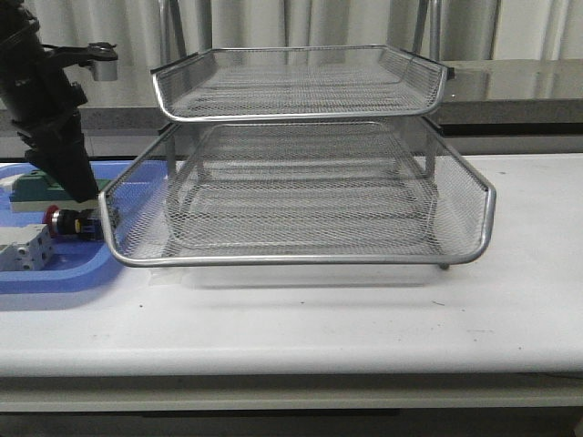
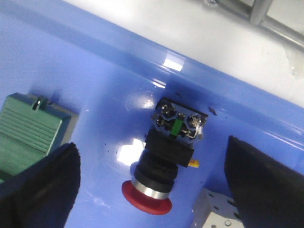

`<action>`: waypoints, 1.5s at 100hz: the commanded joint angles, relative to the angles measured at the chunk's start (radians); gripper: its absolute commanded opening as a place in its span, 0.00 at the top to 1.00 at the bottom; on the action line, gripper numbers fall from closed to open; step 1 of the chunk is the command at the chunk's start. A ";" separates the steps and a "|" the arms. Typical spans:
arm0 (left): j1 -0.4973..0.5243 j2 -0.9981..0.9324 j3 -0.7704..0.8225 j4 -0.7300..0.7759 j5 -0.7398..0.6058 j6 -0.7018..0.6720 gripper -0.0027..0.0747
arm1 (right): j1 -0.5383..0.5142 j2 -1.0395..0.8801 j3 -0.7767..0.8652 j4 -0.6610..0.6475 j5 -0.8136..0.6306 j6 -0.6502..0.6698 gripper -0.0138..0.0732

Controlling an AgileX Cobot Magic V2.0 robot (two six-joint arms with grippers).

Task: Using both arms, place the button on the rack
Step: 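Lower the left gripper and grasp the red-capped push button, then lift the push button and carry it over the pulled-out middle tier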

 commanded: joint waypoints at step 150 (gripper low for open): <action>-0.036 0.059 -0.085 -0.027 0.055 0.005 0.99 | 0.000 0.003 -0.032 -0.005 -0.057 0.001 0.92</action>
